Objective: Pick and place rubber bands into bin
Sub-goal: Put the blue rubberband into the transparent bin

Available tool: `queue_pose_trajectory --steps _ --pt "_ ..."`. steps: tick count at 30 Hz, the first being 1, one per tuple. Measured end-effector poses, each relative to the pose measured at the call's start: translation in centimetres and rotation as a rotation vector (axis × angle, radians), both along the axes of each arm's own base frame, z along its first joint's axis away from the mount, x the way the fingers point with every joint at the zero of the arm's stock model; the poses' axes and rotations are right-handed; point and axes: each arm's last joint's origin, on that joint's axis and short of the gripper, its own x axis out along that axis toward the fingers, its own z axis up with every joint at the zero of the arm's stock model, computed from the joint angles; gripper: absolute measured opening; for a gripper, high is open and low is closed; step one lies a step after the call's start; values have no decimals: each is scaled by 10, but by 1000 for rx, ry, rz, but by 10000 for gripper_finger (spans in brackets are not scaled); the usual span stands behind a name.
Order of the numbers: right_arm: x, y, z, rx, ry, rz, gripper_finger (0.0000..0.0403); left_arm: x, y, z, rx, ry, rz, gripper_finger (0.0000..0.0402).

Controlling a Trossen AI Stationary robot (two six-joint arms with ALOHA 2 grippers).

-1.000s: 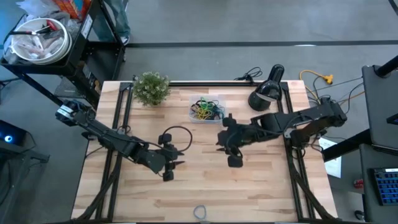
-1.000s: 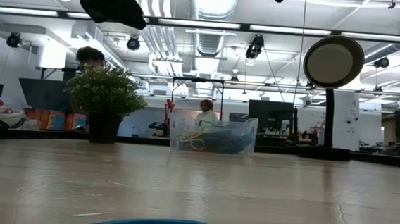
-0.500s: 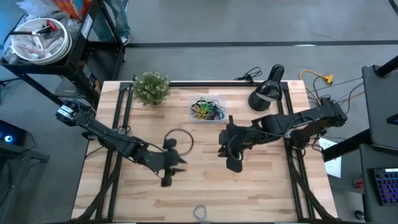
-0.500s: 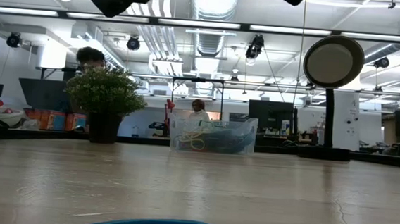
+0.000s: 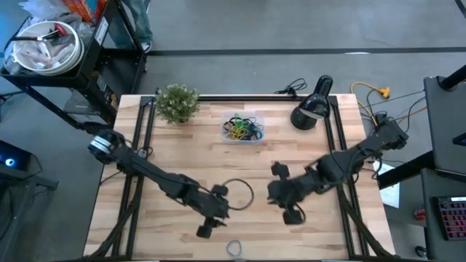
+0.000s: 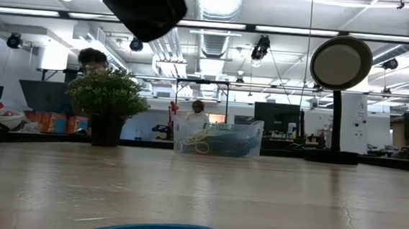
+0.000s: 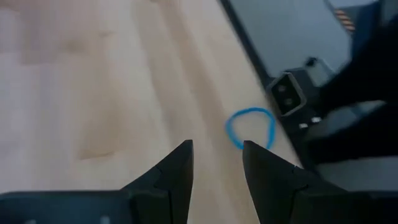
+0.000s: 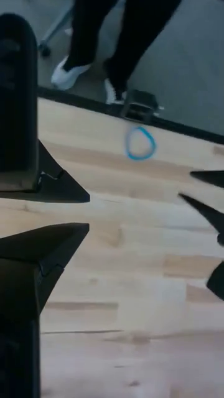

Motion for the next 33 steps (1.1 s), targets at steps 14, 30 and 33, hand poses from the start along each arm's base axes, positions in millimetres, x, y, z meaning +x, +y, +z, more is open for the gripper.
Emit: queue_pose_trajectory --steps 14,30,33 --pt "-33 32 -32 -168 51 36 56 23 -16 -6 -97 88 32 123" --pt "-72 4 -57 -81 0 -64 56 11 -59 -22 -135 116 285 123" --pt "-78 -1 -60 -36 -58 -67 56 8 -63 -23 -141 106 336 123"
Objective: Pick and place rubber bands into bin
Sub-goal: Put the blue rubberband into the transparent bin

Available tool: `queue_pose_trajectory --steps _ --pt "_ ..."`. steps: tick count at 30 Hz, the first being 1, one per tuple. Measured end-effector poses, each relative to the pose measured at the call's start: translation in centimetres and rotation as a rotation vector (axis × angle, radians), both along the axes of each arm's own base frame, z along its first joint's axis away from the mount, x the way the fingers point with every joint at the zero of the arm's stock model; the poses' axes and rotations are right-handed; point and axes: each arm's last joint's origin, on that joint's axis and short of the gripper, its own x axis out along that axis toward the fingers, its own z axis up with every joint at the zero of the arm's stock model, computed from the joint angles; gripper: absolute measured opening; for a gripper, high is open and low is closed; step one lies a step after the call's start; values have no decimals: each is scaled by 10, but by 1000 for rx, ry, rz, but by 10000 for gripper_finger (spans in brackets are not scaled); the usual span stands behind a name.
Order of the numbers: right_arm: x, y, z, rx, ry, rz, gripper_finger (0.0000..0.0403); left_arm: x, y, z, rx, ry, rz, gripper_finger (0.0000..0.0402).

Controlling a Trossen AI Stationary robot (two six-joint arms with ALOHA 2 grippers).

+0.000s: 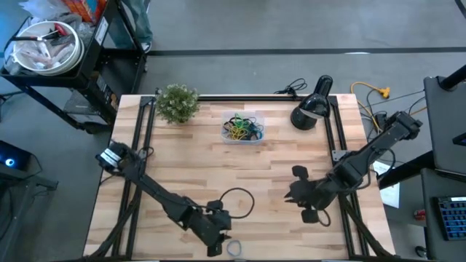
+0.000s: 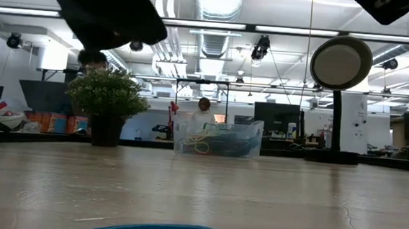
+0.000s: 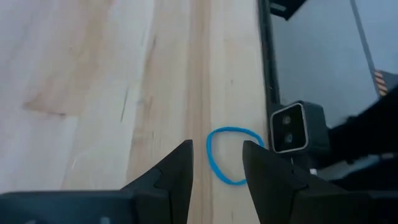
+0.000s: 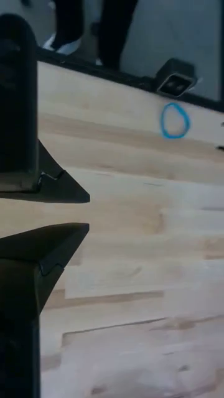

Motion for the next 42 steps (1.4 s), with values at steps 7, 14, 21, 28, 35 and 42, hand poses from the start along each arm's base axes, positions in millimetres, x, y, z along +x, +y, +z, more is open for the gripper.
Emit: queue_pose_trajectory --steps 7,14,21,28,35,42 --pt "-6 -5 -9 60 -79 -2 56 -7 -8 0 4 -14 49 123" --pt "-8 -5 -23 87 -57 -34 57 -1 -19 -19 27 21 34 123" --pt "-11 -5 -29 84 -38 -35 57 15 -33 -25 25 12 25 123" --pt "-11 -5 -31 70 -33 -24 57 22 -39 -37 36 28 25 123" --pt "-11 -5 -32 75 -29 -29 57 25 -42 -44 44 41 27 123" --pt "-12 -5 -32 78 -29 -31 57 20 -38 -53 86 82 24 123"
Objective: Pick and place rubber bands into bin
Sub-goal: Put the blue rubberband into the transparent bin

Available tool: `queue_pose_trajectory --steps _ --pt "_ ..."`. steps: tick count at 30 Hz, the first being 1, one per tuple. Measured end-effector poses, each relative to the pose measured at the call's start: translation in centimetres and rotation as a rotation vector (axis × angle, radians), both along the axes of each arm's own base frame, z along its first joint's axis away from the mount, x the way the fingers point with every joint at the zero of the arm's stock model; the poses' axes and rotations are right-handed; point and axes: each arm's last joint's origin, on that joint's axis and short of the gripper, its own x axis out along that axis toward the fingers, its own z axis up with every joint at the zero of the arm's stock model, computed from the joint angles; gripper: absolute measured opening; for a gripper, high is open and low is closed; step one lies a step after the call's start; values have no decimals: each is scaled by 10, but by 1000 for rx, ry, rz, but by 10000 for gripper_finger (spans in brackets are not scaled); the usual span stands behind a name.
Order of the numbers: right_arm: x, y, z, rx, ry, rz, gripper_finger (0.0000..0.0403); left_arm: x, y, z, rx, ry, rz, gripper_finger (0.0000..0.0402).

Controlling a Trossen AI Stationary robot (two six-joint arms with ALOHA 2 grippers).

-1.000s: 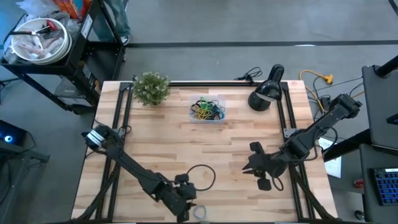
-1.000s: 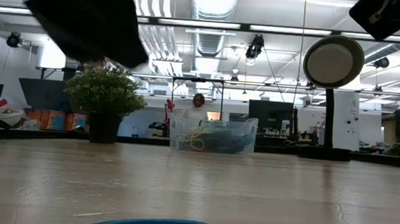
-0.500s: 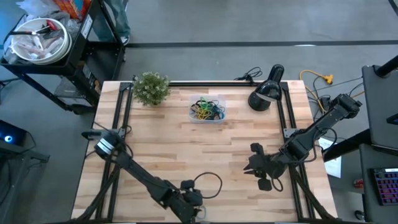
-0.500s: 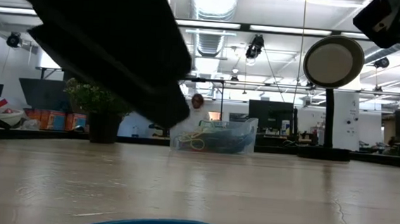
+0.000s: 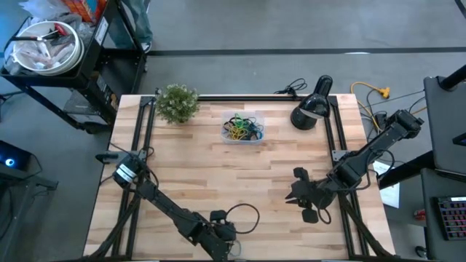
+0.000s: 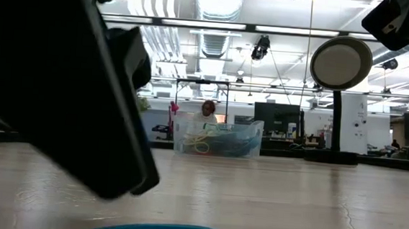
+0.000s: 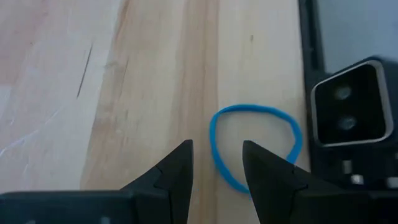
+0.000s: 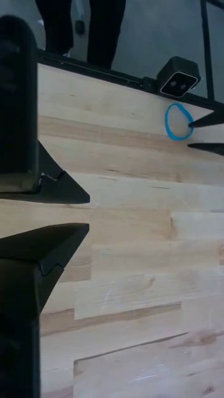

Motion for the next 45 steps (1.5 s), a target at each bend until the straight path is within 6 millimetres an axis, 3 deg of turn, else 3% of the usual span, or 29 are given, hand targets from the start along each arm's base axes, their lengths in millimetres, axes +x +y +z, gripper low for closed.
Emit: queue_pose_trajectory --steps 45 --pt "-1 -1 -3 -7 5 -1 57 2 0 -1 -11 -42 -17 123"
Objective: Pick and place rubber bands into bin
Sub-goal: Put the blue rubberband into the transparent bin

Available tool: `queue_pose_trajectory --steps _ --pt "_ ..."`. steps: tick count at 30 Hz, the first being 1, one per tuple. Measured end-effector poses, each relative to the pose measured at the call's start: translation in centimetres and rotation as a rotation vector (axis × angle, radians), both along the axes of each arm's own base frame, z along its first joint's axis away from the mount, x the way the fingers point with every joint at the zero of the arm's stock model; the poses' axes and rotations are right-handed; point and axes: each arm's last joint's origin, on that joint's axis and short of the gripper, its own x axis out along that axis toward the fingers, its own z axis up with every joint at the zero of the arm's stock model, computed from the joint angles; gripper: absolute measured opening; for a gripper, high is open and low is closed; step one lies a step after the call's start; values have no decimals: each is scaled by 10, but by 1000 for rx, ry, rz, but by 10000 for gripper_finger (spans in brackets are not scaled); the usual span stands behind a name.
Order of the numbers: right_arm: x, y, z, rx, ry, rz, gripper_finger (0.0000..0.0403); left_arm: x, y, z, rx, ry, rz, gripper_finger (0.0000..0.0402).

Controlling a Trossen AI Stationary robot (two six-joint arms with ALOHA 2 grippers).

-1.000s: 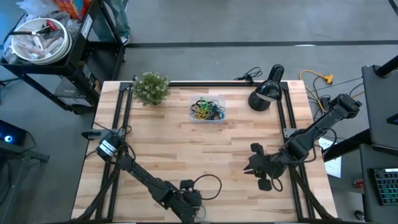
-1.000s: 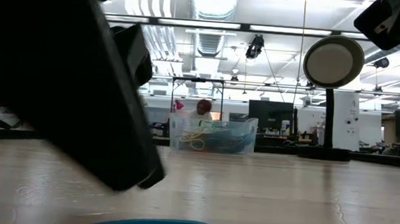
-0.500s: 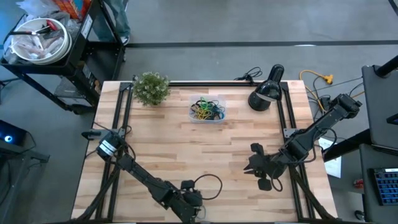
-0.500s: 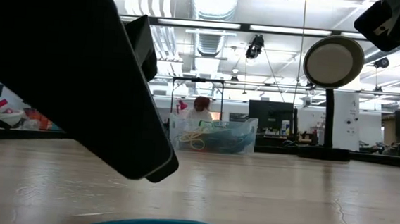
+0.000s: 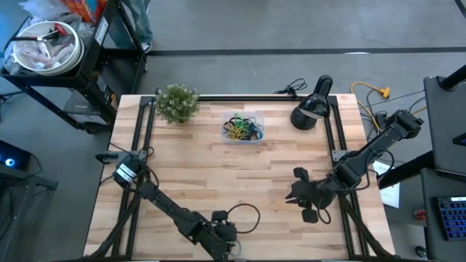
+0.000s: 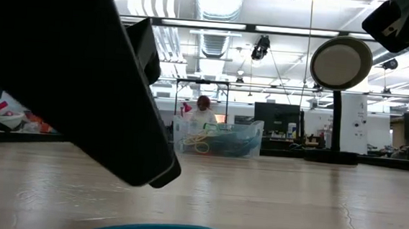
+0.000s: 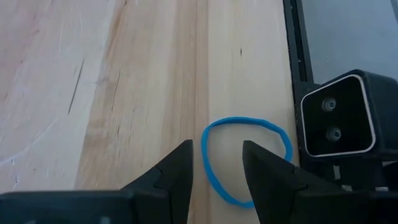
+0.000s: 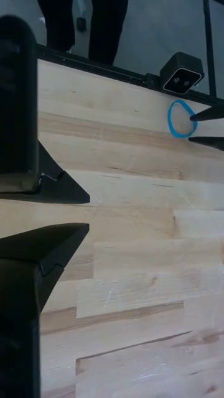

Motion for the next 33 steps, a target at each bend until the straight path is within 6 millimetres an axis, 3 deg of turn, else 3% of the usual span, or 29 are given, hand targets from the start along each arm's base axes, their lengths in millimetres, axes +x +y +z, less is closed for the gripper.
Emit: queue_pose_trajectory --steps 33 --pt "0 0 0 33 1 -31 57 0 0 -8 12 -5 -20 123"
